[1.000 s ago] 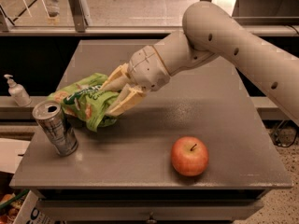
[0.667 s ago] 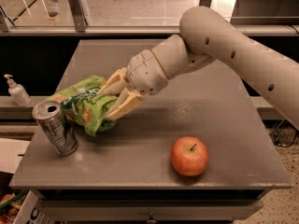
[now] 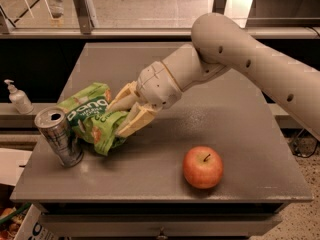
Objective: Move green rice chip bag near redbull can
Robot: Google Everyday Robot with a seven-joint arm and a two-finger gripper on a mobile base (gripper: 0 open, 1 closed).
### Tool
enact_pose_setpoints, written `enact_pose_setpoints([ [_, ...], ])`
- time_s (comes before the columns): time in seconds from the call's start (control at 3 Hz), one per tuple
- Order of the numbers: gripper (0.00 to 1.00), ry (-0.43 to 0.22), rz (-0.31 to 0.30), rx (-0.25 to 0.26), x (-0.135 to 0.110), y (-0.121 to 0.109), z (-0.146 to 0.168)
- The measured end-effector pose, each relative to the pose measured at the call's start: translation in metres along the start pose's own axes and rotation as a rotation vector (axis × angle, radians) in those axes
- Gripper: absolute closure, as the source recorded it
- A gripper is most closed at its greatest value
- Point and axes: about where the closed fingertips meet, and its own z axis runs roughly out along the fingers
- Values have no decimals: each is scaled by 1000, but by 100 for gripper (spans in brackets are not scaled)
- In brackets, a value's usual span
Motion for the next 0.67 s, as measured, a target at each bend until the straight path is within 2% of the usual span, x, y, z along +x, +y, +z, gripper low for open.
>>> enact_pose_setpoints([
  [0.67, 36, 12, -7, 3, -4, -3, -4],
])
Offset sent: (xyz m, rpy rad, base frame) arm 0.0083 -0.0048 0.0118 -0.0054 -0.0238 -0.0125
